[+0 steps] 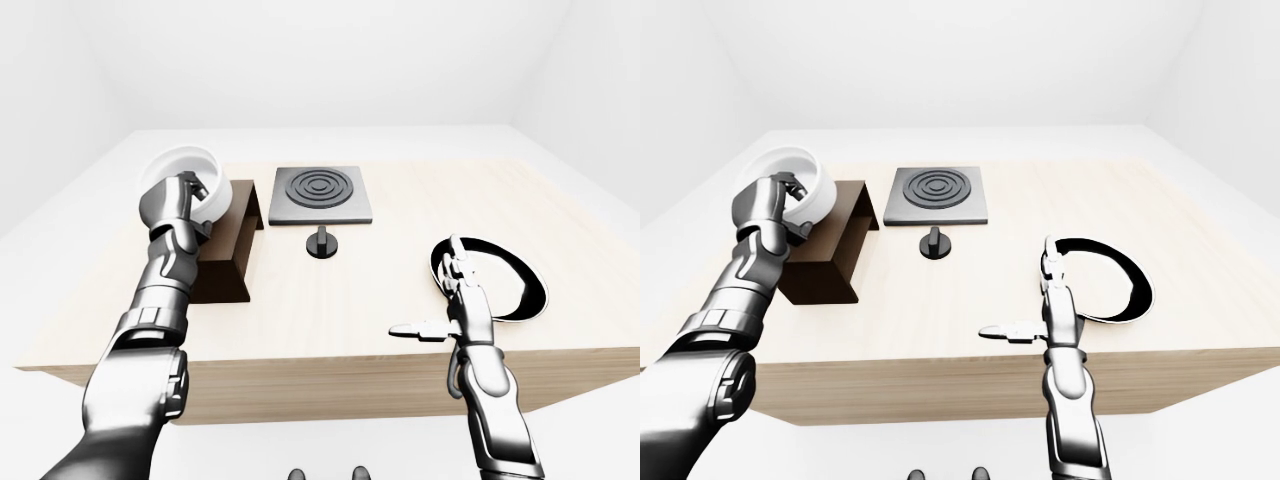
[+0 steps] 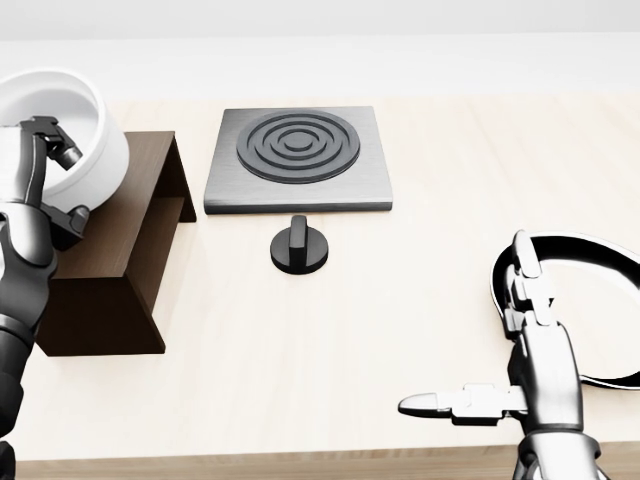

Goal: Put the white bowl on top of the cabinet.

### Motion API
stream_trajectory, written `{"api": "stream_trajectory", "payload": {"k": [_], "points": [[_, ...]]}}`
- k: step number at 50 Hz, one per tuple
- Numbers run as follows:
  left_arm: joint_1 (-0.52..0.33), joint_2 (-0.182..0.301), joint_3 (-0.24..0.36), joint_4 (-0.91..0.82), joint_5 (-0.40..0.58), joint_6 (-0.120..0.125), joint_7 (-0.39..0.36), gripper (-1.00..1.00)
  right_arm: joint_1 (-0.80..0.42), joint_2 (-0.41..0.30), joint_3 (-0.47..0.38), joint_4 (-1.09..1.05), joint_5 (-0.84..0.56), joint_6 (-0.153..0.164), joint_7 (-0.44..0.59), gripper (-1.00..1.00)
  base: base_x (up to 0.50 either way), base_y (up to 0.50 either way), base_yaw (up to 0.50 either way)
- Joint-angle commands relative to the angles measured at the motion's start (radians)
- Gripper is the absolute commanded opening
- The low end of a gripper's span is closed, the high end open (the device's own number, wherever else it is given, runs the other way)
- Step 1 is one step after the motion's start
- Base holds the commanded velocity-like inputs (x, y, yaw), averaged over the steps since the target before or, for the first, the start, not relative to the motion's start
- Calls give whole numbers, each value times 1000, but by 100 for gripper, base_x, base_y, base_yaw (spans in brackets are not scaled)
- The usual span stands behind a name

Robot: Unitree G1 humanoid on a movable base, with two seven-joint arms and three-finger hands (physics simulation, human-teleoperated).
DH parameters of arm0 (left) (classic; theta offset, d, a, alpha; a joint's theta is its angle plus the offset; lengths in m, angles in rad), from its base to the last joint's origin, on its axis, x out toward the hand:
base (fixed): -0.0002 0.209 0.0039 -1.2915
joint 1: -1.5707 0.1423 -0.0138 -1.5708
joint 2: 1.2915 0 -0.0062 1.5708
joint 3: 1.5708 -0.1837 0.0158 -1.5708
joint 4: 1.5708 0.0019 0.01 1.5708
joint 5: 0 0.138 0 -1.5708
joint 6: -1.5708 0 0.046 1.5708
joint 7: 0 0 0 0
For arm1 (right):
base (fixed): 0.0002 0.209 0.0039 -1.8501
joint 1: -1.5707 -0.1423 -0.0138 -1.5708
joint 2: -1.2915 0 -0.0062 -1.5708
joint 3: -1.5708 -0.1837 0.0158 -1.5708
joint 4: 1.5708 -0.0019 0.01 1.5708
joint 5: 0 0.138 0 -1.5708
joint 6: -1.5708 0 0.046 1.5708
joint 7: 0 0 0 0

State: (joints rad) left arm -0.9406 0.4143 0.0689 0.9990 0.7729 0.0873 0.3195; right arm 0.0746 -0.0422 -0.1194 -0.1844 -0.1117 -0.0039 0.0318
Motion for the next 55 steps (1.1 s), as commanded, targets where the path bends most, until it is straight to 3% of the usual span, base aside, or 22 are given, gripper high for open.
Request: {"api": "stream_trajectory", "payload": {"k": [1, 44, 45, 46, 47, 55], "points": [[-22, 13, 9, 3, 1, 0, 57, -100, 4, 1, 3, -1, -3, -3, 0, 100, 0, 0, 0], [-41, -3, -6, 73, -25, 0, 96, -100, -2, 0, 4, 10, -6, -5, -2, 100, 0, 0, 0], [-39, -4, -7, 71, -25, 0, 97, -77, 3, 1, 6, 2, -7, -3, -1, 100, 0, 0, 0], [-39, -5, -8, 70, -24, 0, 97, -20, 4, 2, 6, 0, -7, -1, -1, 100, 0, 0, 0], [-39, -6, -10, 71, -23, 0, 94, 100, 3, 1, 6, 4, -7, -4, -1, 100, 0, 0, 0], [-40, -6, -10, 65, -20, 0, 96, 100, 4, 2, 7, 3, -9, -4, 0, 100, 0, 0, 0]]}}
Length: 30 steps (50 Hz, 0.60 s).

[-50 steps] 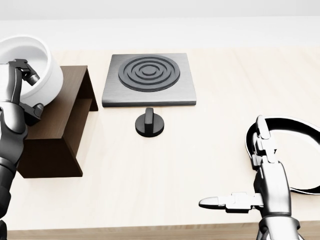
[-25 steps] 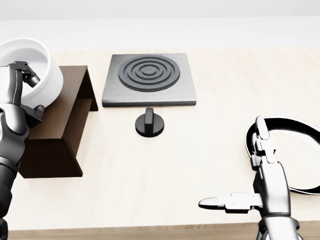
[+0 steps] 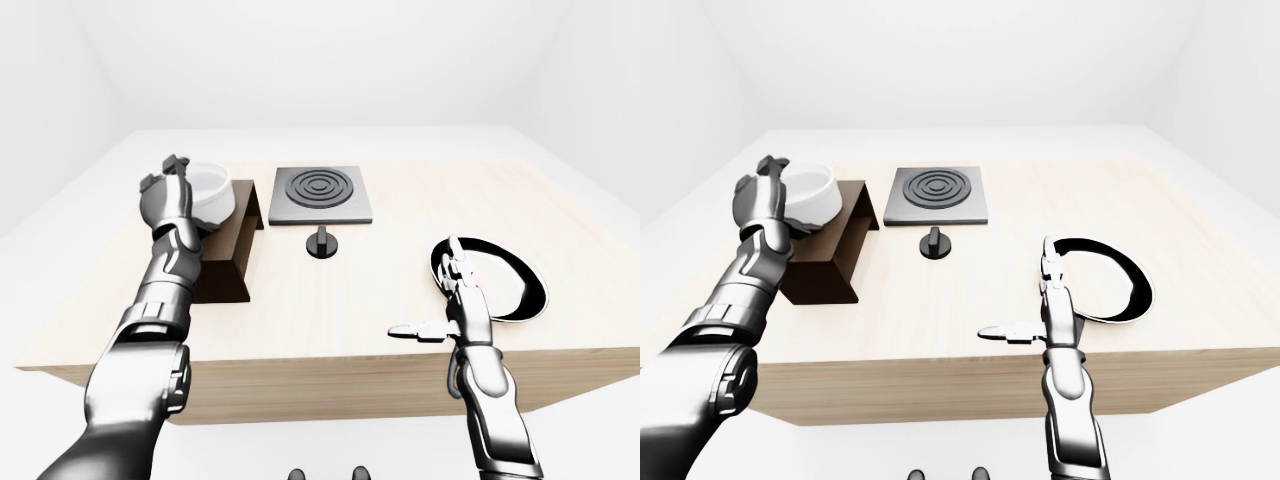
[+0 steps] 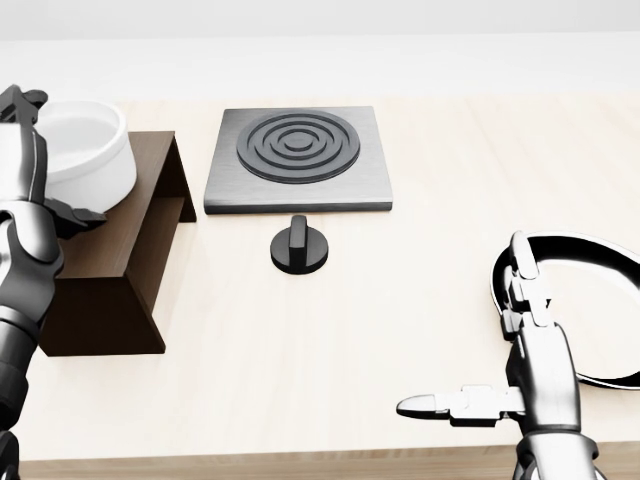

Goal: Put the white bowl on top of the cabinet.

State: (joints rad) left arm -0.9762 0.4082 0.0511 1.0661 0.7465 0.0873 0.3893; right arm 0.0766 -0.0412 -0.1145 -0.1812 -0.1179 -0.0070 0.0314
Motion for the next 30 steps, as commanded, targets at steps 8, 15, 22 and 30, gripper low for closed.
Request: {"api": "stream_trajectory", "payload": {"k": [8, 15, 22, 30], "points": [[-3, 0, 8, -5, 7, 0, 27, 100, 4, 1, 4, -2, -5, 0, 1, 100, 0, 0, 0], [-3, -2, 8, -10, 10, 0, 27, 100, 2, 1, 4, 1, -4, -2, 1, 100, 0, 0, 0], [7, -10, 10, -22, 4, 0, 28, 100, -1, 1, 5, 5, -7, -2, -1, 100, 0, 0, 0], [84, -27, 24, -151, -21, 0, 18, 100, -12, 1, 10, 25, -13, -8, -10, 100, 0, 0, 0]]}}
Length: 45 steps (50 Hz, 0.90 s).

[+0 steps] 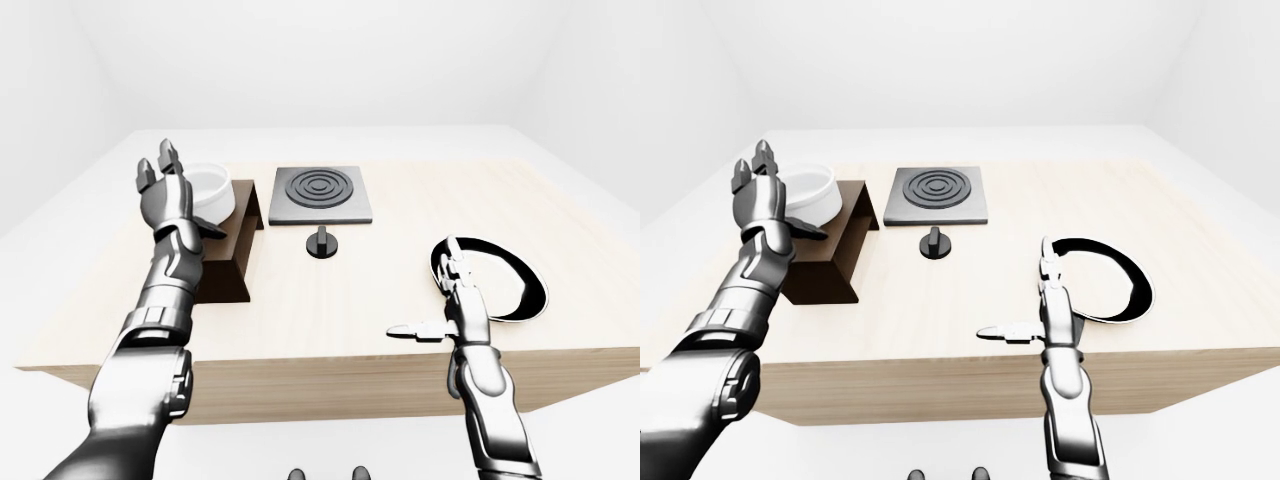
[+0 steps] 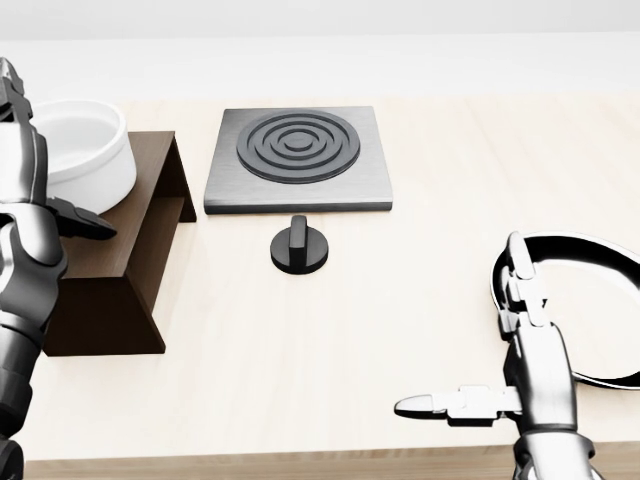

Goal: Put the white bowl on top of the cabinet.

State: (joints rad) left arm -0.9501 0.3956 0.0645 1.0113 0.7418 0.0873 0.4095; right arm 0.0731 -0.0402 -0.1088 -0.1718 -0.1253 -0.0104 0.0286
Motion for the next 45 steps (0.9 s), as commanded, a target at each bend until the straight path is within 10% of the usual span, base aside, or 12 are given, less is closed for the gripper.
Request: {"api": "stream_trajectory", "payload": {"k": [1, 8, 16, 37, 38, 45], "points": [[58, -15, 10, -97, -16, 0, -2, 100, -9, 0, 5, 15, -5, -5, -7, 100, 0, 0, 0], [322, -78, 31, -599, 12, 0, -148, 100, -47, 9, 45, 96, -42, -34, -47, 100, 0, 0, 0], [549, -175, 61, -1052, 34, 0, -267, 100, -108, 7, 56, 57, -36, 55, -64, 100, 0, 0, 0], [609, -209, 68, -1206, 37, 0, -304, 100, -128, 5, 60, 28, -41, 90, -75, 100, 0, 0, 0], [774, -311, 88, -1495, -161, 0, -376, 100, -187, 6, 48, 11, -39, 98, -95, 100, 0, 0, 0], [864, -329, 52, -1498, -324, 0, -417, 100, -202, -1, 46, -21, -23, 98, -102, 100, 0, 0, 0]]}}
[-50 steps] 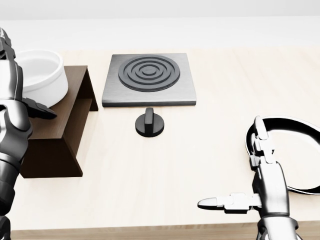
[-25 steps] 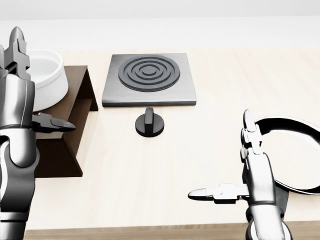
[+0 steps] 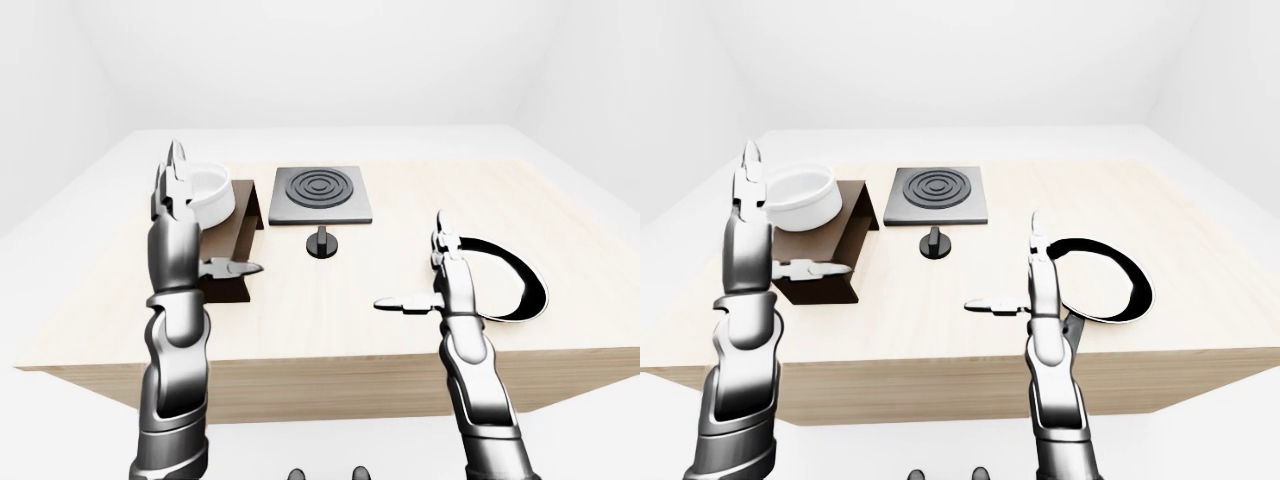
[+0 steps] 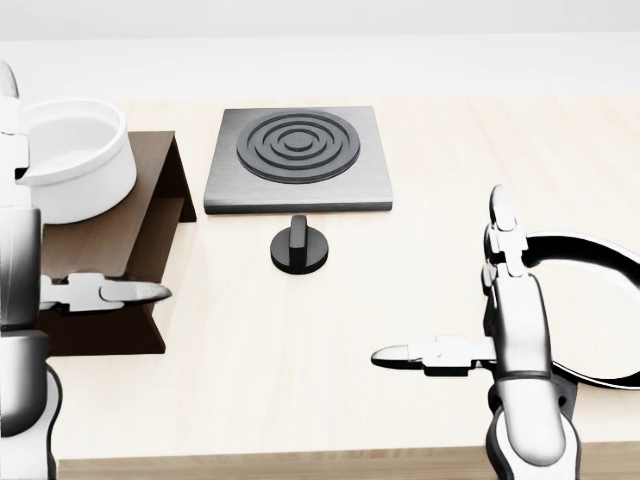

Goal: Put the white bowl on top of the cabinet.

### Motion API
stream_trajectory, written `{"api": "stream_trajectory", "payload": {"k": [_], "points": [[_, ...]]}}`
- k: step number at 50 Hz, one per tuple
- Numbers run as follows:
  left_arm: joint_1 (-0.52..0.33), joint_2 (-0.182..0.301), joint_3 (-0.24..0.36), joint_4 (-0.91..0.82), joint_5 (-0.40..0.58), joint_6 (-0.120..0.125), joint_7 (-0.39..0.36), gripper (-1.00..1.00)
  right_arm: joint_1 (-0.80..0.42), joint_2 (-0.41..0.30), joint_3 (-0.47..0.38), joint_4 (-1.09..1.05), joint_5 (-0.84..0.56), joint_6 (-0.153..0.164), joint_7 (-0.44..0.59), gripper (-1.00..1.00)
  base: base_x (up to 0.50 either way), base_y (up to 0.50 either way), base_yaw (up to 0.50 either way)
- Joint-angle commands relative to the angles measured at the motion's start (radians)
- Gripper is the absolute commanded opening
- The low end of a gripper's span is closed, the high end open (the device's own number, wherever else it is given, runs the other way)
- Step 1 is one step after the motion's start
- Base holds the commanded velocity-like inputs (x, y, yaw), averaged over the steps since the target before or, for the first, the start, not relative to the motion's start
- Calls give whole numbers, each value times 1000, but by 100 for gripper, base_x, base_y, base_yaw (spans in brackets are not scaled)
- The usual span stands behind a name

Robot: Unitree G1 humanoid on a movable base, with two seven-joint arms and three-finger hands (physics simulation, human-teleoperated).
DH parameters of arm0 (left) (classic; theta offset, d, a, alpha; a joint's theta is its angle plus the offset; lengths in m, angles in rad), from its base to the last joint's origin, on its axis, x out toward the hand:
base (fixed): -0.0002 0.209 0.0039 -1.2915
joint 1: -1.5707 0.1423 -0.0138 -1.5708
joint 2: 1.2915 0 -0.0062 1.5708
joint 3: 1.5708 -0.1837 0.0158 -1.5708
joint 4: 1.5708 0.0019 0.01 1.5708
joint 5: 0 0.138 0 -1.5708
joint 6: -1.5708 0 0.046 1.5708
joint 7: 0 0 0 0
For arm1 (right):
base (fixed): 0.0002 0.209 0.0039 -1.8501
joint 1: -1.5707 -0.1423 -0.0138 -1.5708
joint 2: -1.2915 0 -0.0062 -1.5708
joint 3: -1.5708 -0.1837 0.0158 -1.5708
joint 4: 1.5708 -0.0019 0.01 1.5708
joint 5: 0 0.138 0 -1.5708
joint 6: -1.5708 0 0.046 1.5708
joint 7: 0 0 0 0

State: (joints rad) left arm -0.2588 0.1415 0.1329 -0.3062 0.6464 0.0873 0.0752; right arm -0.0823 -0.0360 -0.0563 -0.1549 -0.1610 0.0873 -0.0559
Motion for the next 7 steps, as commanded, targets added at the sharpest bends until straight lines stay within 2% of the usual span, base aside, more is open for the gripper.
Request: {"api": "stream_trajectory", "payload": {"k": [1, 4, 5, 7], "points": [[180, -74, -21, -186, -235, 0, -87, 100, -51, -6, -7, -36, 16, 0, -18, 100, 0, 0, 0], [199, -79, -31, -197, -253, 0, -100, 100, -58, -8, -12, -47, 27, 0, -17, 100, 0, 0, 0], [231, -88, -58, -179, -281, 0, -129, 100, -61, -7, -12, -68, 36, 0, -13, 100, 0, 0, 0], [241, -91, -66, -164, -285, 0, -135, 100, -57, -8, -11, -80, 42, 0, -13, 100, 0, 0, 0]]}}
